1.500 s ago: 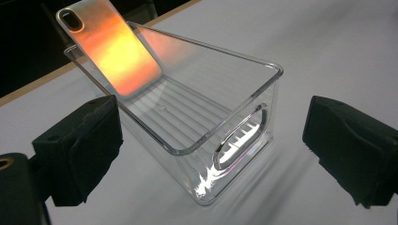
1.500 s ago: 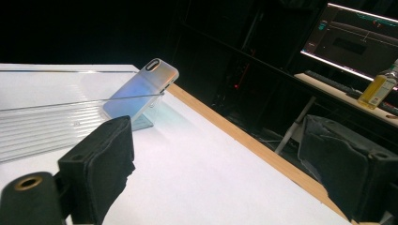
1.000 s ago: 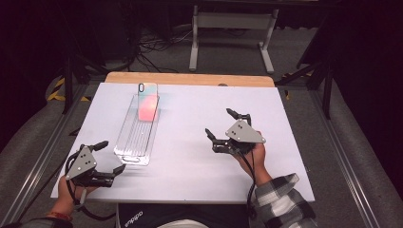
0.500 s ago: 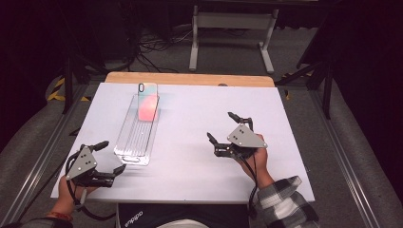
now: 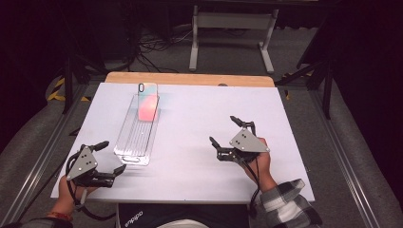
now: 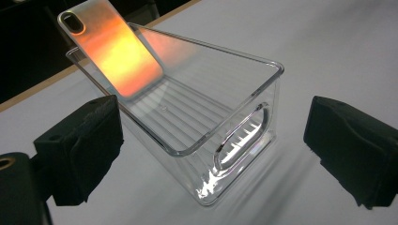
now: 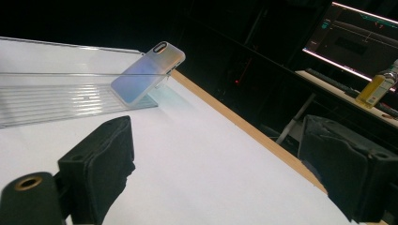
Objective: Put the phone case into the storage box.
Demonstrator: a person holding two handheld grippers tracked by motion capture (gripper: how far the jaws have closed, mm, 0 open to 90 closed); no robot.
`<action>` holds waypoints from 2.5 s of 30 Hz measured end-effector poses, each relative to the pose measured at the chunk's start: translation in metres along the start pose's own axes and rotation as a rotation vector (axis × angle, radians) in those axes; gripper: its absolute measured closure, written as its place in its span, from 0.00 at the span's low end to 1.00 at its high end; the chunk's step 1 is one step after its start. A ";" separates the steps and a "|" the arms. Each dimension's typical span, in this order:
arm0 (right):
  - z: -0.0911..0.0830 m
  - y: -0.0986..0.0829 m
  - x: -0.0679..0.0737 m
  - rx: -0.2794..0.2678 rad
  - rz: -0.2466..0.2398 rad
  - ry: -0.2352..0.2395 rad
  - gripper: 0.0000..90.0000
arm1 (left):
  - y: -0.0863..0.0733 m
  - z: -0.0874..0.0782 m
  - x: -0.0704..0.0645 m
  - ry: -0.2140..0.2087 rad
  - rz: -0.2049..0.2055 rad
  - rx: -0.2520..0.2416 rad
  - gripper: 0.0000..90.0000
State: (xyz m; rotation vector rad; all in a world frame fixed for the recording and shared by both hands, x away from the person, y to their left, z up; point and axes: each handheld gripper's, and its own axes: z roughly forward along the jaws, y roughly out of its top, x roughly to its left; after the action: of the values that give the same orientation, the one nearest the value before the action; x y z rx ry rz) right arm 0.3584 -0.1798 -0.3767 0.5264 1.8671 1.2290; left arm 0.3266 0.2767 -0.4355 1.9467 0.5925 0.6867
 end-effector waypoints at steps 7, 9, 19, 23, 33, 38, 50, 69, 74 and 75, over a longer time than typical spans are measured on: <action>-0.005 -0.005 0.004 0.014 -0.018 0.012 0.13 | 0.000 0.000 0.000 0.000 0.005 0.001 0.06; -0.005 -0.005 0.004 0.012 -0.018 0.008 0.13 | 0.000 0.000 0.000 0.000 0.007 0.000 0.06; -0.013 -0.015 0.005 0.029 -0.027 -0.007 0.12 | 0.000 0.000 0.000 0.003 0.006 -0.005 0.06; -0.017 -0.019 0.005 0.032 -0.017 -0.014 0.12 | 0.000 0.000 -0.001 0.002 0.006 -0.003 0.06; -0.023 -0.027 0.003 0.051 -0.008 -0.033 0.11 | 0.000 0.000 -0.001 0.005 0.010 0.000 0.06; -0.027 -0.033 0.002 0.063 0.004 -0.033 0.11 | 0.000 0.000 -0.001 0.005 0.011 -0.002 0.06; -0.039 -0.050 0.003 0.105 -0.001 -0.055 0.11 | 0.001 0.001 -0.002 0.002 0.007 -0.005 0.06; -0.067 -0.083 -0.024 0.127 0.119 -0.101 0.09 | 0.003 0.006 0.001 0.001 -0.003 -0.013 0.06; -0.067 -0.084 -0.025 0.121 0.128 -0.096 0.09 | 0.002 0.003 0.000 0.006 -0.006 -0.006 0.06; -0.066 -0.084 -0.025 0.118 0.129 -0.098 0.09 | 0.002 0.003 0.001 0.015 0.003 -0.005 0.06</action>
State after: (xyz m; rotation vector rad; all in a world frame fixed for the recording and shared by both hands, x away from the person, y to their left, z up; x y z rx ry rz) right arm 0.3262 -0.2707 -0.4294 0.7692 1.8538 1.1586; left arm 0.3292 0.2746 -0.4348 1.9402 0.5961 0.7043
